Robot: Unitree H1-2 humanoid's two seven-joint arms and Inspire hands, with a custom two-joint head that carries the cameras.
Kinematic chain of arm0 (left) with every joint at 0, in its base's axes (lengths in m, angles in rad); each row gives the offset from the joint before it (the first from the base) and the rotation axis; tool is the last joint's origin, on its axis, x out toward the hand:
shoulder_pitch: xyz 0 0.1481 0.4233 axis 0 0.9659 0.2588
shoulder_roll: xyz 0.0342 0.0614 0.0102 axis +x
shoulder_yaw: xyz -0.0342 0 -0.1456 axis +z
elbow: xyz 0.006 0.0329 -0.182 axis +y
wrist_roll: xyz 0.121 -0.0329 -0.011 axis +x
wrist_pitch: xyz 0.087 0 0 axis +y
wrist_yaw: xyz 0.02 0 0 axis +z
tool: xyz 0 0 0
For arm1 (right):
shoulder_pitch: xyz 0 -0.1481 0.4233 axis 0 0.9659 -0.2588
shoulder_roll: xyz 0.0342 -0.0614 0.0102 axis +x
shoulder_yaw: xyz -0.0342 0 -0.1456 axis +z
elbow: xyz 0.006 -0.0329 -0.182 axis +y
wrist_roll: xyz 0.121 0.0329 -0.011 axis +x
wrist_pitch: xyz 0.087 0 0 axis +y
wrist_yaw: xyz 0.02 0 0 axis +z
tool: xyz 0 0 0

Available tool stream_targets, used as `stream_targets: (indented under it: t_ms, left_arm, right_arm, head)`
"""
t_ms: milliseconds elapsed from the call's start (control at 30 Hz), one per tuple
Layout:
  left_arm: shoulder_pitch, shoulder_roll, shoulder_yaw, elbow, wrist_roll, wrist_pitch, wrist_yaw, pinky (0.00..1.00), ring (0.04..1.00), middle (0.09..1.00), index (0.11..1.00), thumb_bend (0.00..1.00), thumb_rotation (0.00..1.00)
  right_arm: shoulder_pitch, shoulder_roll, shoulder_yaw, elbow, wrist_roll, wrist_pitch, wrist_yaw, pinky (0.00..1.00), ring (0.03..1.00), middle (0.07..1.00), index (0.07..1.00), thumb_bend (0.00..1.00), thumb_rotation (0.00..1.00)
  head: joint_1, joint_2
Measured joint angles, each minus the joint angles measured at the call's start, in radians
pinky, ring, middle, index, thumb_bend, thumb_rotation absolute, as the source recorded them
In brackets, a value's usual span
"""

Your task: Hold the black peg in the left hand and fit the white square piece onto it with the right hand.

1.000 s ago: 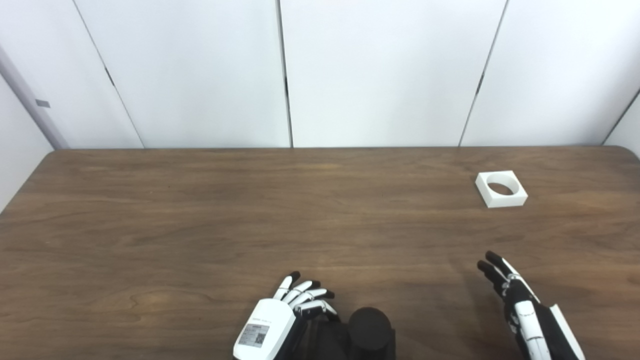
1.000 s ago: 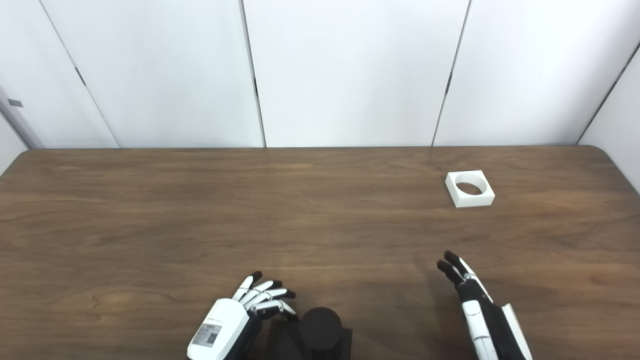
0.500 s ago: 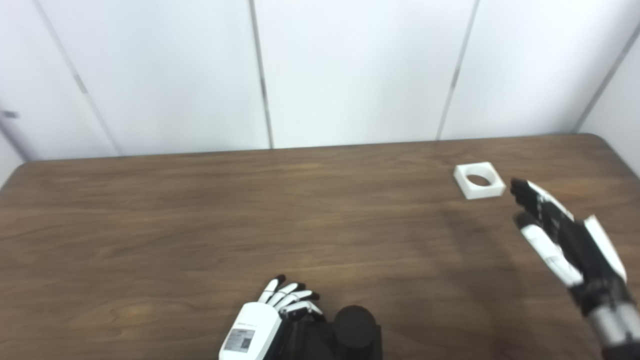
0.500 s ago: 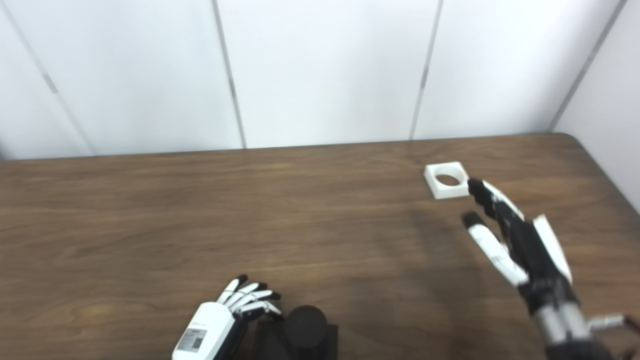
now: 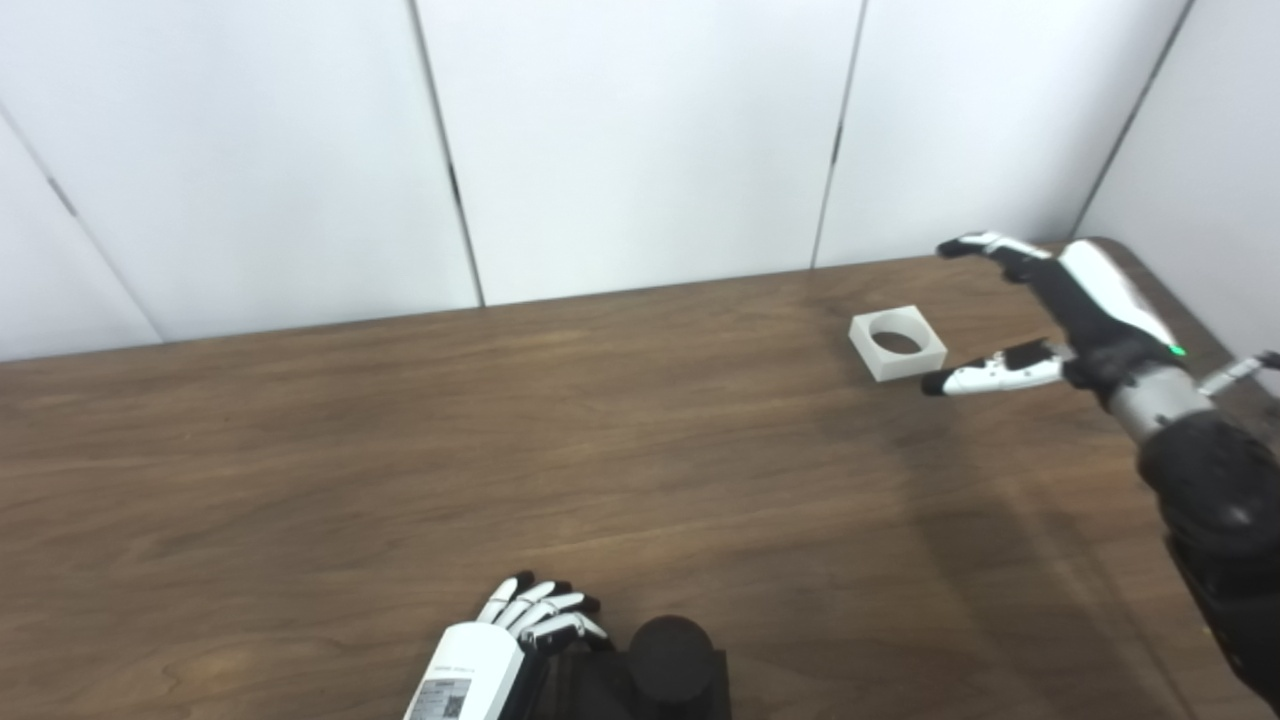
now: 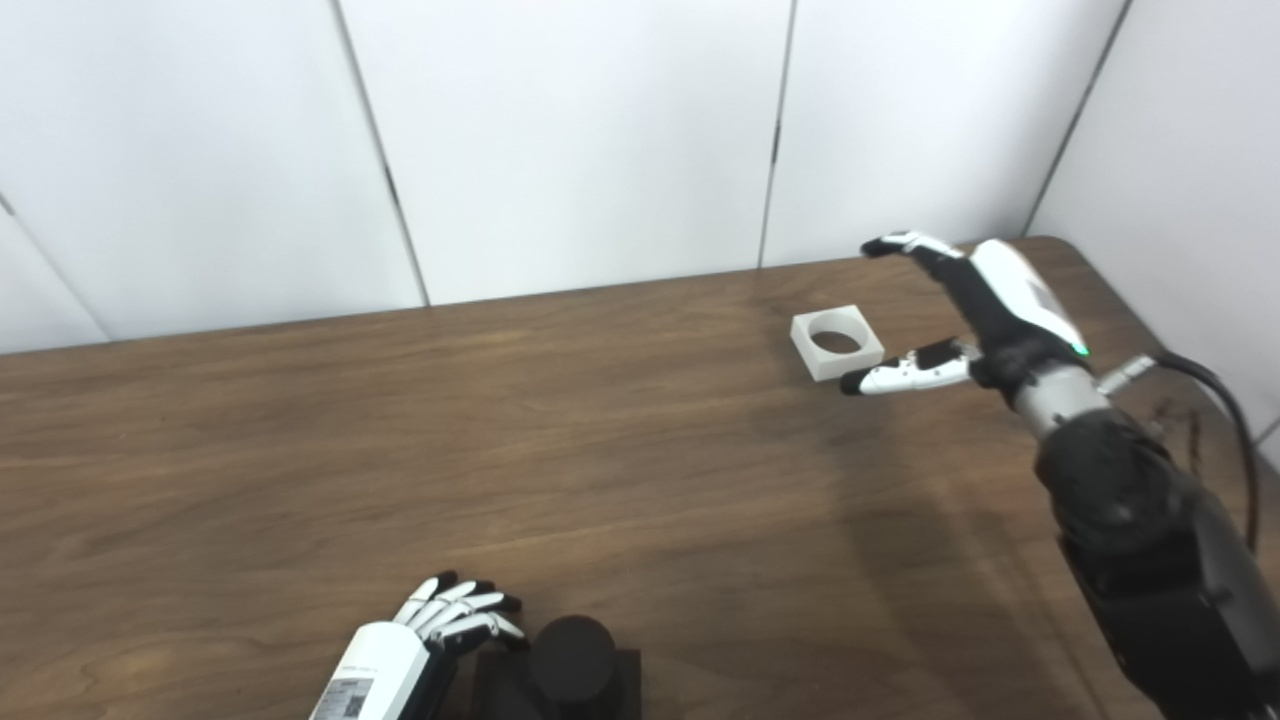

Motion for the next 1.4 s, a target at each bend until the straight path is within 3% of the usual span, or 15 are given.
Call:
stream_targets:
  t_ms: [300,467,1000,1400]
  left_arm:
    - [0.006,0.000,0.009,-0.004,0.000,0.000,-0.004,0.93,0.852,0.782,0.486,0.52,0.04]
    - [0.006,-0.001,0.009,-0.005,0.000,-0.001,-0.004,0.92,0.849,0.779,0.485,0.52,0.04]
    - [0.016,-0.006,0.015,-0.016,0.008,0.003,-0.012,0.92,0.849,0.778,0.485,0.52,0.04]
    - [0.027,-0.018,0.015,-0.027,0.021,0.011,-0.019,0.92,0.846,0.774,0.485,0.52,0.04]
  right_arm:
    - [-0.138,-0.014,0.100,0.275,-0.082,-0.073,0.008,0.84,0.939,0.912,0.804,0.88,0.16]
    - [-0.193,-0.022,0.165,0.373,-0.131,-0.107,0.012,0.91,0.955,0.924,0.798,0.86,0.16]
    - [-0.294,-0.022,0.298,0.545,-0.227,-0.123,0.043,0.98,0.968,0.937,0.836,0.84,0.21]
    - [-0.341,-0.016,0.326,0.610,-0.255,-0.159,0.043,0.97,0.965,0.935,0.852,0.82,0.22]
  head:
    - [-0.003,0.002]
    - [-0.006,0.003]
    - [0.002,0.000]
    - [0.012,0.005]
